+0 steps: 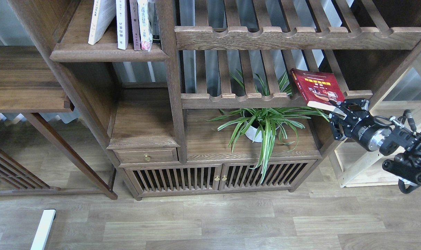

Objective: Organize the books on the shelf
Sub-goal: 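Grasp the red book's edge with the right gripper and pull it off the shelf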

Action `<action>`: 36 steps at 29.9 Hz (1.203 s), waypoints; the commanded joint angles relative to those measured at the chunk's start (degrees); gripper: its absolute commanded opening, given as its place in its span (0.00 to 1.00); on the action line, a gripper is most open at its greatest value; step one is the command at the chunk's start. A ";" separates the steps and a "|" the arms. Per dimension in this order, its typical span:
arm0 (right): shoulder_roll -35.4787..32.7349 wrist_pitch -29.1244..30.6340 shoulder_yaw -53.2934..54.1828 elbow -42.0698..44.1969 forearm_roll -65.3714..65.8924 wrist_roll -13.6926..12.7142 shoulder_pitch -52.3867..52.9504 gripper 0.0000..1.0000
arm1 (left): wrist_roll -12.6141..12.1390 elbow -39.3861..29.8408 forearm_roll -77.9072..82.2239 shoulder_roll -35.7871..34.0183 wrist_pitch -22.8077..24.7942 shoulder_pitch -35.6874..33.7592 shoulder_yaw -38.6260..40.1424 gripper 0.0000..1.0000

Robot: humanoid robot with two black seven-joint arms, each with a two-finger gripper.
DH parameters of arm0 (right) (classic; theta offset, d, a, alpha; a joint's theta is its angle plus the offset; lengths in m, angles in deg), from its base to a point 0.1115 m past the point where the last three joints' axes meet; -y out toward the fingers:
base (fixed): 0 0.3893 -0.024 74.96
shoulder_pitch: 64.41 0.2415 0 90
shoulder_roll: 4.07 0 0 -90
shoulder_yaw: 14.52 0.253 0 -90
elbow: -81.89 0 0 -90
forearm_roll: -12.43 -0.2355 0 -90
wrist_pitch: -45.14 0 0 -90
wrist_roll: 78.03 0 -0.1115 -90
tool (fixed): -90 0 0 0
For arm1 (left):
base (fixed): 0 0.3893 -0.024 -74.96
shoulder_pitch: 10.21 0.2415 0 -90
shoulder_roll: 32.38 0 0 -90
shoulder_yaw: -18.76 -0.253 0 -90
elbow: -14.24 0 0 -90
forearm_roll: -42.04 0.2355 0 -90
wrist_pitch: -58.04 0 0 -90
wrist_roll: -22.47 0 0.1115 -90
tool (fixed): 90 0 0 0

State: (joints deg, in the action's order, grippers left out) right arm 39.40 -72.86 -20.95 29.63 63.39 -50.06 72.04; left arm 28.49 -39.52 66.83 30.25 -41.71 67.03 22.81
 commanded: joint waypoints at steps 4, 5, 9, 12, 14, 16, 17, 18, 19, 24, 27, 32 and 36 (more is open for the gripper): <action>-3.91 0.00 1.60 -7.23 0.98 0.03 -1.36 0.00 | 0.22 0.14 0.00 -0.05 0.00 -0.06 -0.01 0.90; -4.26 0.00 1.78 -8.02 1.33 0.03 -1.63 0.00 | 0.22 0.23 0.00 -0.05 0.08 -0.06 -0.01 0.90; -6.19 0.00 1.69 -10.30 2.56 0.03 -3.03 0.01 | 0.22 0.32 0.00 -0.31 0.17 -0.15 -0.01 0.90; -8.56 0.00 1.69 -12.15 2.83 0.03 -4.87 0.01 | 0.22 0.32 0.00 -0.40 0.26 -0.33 -0.01 0.90; -9.53 0.00 1.78 -12.59 2.91 0.03 -5.84 0.01 | 0.22 0.41 0.00 -0.40 0.26 -0.33 -0.01 0.90; -11.29 0.00 1.86 -13.29 3.09 0.03 -6.99 0.01 | 0.22 0.41 0.00 -0.31 0.26 -0.42 -0.01 0.90; -12.08 0.00 1.95 -13.56 3.09 0.03 -7.43 0.01 | 0.22 0.41 0.00 -0.31 0.26 -0.42 -0.01 0.90; -13.04 0.00 2.30 -14.08 3.09 0.03 -7.95 0.01 | 0.22 0.41 0.00 -0.31 0.26 -0.42 -0.01 0.90; -13.66 0.00 2.74 -14.44 3.18 0.03 -8.65 0.01 | 0.22 0.41 0.00 -0.31 0.26 -0.50 -0.01 0.90; -15.95 0.00 5.64 -15.06 3.09 0.03 -11.82 0.01 | 0.30 0.50 0.00 -0.22 0.26 -0.42 -0.01 0.90; -17.53 0.00 6.96 -15.41 3.09 0.03 -13.75 0.01 | 0.57 0.85 0.00 -0.14 0.26 -0.50 -0.01 0.90; -19.20 0.00 9.07 -15.85 3.09 0.03 -16.48 0.01 | 0.74 1.11 -0.09 -0.05 0.35 -0.59 -0.01 0.90; -20.34 0.00 9.77 -16.02 3.09 0.03 -18.68 0.01 | 0.74 1.11 -0.09 -0.14 0.43 -0.85 0.08 0.90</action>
State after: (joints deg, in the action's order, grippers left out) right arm 19.83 -72.84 -11.60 13.72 66.48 -50.09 54.75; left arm 29.23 -38.39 66.79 30.20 -41.30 66.38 22.80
